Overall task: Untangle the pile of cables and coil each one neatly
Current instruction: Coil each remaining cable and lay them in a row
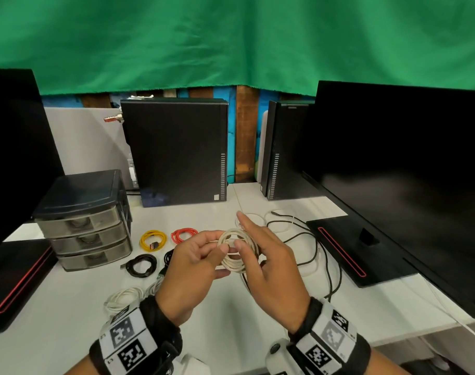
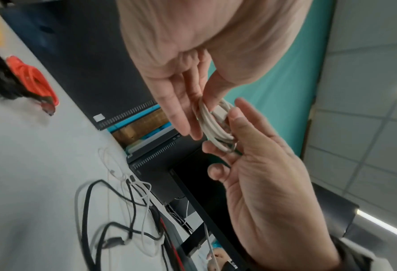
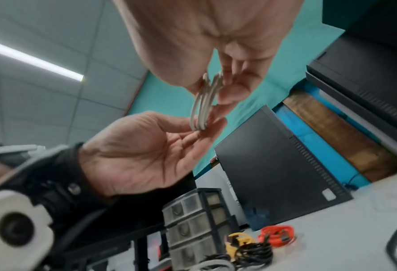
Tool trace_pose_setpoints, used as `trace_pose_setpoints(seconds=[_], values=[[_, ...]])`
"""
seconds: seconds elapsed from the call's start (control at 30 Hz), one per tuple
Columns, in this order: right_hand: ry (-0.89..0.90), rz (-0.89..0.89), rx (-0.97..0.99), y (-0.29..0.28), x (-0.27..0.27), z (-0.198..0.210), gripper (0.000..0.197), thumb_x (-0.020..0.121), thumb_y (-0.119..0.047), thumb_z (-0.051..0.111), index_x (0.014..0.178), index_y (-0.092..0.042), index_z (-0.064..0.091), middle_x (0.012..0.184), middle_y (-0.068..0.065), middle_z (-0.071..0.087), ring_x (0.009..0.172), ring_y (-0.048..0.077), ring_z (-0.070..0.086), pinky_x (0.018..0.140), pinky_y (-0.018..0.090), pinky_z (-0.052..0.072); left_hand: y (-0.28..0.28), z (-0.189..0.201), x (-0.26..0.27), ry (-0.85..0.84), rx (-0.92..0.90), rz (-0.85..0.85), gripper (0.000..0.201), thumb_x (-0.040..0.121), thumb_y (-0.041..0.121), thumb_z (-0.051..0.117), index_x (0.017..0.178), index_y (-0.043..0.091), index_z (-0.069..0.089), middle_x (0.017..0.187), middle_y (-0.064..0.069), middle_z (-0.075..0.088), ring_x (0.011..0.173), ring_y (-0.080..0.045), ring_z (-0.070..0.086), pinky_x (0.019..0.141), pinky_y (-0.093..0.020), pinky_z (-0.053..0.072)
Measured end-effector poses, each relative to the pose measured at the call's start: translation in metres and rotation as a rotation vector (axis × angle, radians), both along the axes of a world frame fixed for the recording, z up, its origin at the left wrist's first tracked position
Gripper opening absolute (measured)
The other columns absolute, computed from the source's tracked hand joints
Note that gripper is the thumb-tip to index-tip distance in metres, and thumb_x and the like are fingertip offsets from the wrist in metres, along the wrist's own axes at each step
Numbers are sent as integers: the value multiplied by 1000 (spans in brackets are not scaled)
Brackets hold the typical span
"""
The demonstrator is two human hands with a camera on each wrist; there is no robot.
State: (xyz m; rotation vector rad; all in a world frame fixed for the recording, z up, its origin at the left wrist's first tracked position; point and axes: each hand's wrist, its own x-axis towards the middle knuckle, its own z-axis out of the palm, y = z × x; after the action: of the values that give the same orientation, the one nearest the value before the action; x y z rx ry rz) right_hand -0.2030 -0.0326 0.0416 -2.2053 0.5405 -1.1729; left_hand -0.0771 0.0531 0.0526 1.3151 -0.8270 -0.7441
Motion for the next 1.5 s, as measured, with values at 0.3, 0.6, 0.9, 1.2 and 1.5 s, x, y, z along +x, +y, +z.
trace_pose_setpoints(seconds=[0.3,0.6,0.9,1.2,1.5], values=[[137,-148,-417,-6,-4,-1,12,92,-32,66,101,-26,61,130,-5,60,67,13,63,50,27,51,-2,-8,-3,-196,30,53,19,100,5,55,109,18,66,90,0,78,83,-22,75,79,-38,62],[314,-276,-386,-3,2,-7,26,91,-46,52,96,-30,70,111,-11,68,79,14,69,54,28,52,-2,-12,-3,-297,2,92,20,99,6,56,109,21,65,89,8,78,80,-13,74,77,-32,60],[217,-191,-235,-6,0,-9,12,98,-34,50,95,-22,50,79,-8,62,65,17,59,56,39,50,-4,-21,-9,-232,79,102,12,99,15,60,104,22,68,93,2,77,70,-18,75,66,-32,60],[141,70,473,-16,-3,9,19,99,-27,60,88,-15,50,84,10,68,70,18,74,57,45,57,-10,-16,10,121,75,32,30,96,34,58,102,7,71,94,0,76,79,-10,64,78,-29,53],[24,122,653,-18,-4,19,16,93,-11,68,90,-2,55,97,23,69,76,23,68,53,30,52,-8,-14,11,-98,30,106,42,98,40,53,73,7,58,59,-8,57,53,-18,51,63,-33,45]])
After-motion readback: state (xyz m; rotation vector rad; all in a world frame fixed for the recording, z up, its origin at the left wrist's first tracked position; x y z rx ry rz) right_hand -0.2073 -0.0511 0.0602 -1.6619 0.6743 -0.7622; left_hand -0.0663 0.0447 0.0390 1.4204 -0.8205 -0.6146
